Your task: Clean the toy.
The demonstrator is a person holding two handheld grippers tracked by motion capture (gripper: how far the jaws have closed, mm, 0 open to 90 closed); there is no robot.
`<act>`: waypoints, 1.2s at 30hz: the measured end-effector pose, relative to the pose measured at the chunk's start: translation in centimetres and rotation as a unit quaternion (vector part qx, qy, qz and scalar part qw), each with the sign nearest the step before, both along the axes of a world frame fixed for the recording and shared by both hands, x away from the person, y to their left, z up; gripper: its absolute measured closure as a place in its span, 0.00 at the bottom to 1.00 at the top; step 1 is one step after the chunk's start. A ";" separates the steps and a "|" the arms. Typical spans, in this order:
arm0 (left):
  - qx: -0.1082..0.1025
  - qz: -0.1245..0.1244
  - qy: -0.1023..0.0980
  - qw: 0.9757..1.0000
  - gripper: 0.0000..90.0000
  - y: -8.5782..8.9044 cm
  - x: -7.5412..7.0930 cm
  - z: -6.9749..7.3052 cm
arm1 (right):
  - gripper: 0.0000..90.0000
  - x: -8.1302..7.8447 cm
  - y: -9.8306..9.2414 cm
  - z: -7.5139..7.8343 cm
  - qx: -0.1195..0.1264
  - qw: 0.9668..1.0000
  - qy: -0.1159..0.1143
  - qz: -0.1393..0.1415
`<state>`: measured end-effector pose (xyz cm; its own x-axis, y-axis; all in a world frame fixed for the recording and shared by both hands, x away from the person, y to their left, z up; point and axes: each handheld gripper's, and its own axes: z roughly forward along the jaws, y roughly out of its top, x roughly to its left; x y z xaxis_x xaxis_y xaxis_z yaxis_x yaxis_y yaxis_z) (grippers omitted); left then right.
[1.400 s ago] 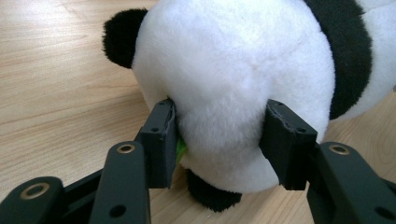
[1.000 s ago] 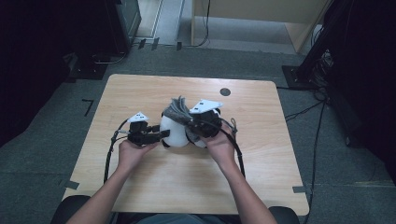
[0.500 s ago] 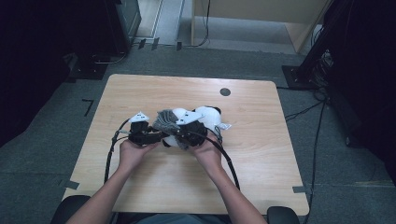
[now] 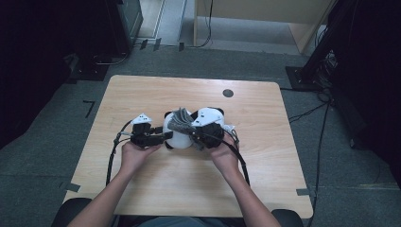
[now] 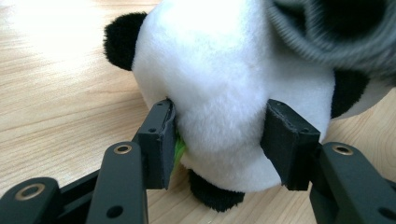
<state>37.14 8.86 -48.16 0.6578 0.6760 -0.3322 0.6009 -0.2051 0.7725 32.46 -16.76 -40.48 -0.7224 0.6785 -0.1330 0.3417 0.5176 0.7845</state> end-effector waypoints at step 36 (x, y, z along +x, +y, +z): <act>0.002 -0.001 -0.003 1.000 0.52 -0.1 -0.1 0.2 | 0.83 -1.7 -3.1 2.2 0.041 0.999 -0.030 -0.015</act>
